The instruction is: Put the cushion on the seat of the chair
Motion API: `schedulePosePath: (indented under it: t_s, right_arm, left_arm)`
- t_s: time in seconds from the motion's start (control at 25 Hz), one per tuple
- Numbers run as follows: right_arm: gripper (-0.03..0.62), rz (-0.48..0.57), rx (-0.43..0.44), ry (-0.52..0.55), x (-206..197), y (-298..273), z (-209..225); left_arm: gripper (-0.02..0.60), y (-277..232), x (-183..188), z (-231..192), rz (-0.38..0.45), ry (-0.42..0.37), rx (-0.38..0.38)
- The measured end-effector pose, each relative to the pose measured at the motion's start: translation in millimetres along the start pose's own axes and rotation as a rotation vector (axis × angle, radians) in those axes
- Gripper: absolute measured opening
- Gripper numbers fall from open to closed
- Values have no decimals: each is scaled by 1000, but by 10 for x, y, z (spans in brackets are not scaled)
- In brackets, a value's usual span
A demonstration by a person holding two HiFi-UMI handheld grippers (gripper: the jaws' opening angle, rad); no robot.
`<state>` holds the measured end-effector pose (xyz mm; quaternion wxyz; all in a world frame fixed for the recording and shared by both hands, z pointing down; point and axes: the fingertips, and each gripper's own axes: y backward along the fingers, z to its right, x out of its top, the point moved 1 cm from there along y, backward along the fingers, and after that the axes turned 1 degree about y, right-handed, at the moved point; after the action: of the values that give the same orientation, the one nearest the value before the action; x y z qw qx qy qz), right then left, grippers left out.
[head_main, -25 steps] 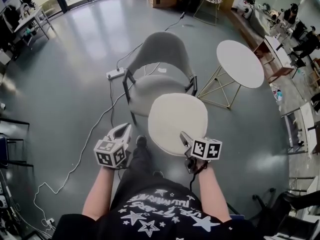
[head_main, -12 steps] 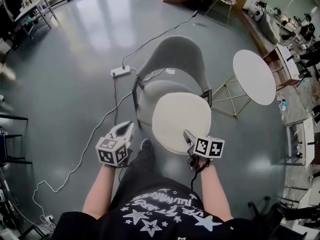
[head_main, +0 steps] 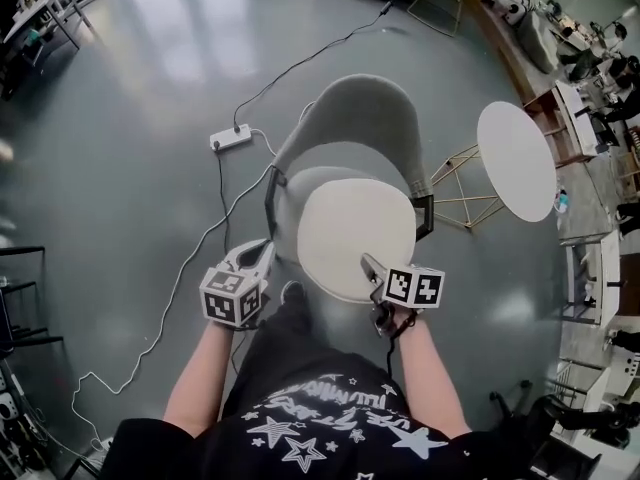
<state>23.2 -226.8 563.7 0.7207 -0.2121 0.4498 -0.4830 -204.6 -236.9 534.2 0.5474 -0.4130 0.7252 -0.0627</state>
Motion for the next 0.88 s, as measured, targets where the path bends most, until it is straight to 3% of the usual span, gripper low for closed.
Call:
schedulePosePath:
  t_s: [0.28,0.52,0.68,0.88]
  right_arm:
    - [64,-42,21,-48,229,-508,-160]
    - [64,-85,-1,-9,263,-845,-82]
    - [64,-88,56,-16,279,-988,-64]
    - [66,-121,32,-23,195,-1140,297]
  left_arm:
    - [9,-294,8,-286,-79,6,-55]
    - [9,-506,-130,-494,-155,9,-52]
    - [9,-585,-244,-513,-191,13,-59]
    - [9,-698,-427,-412,-220,21,-51]
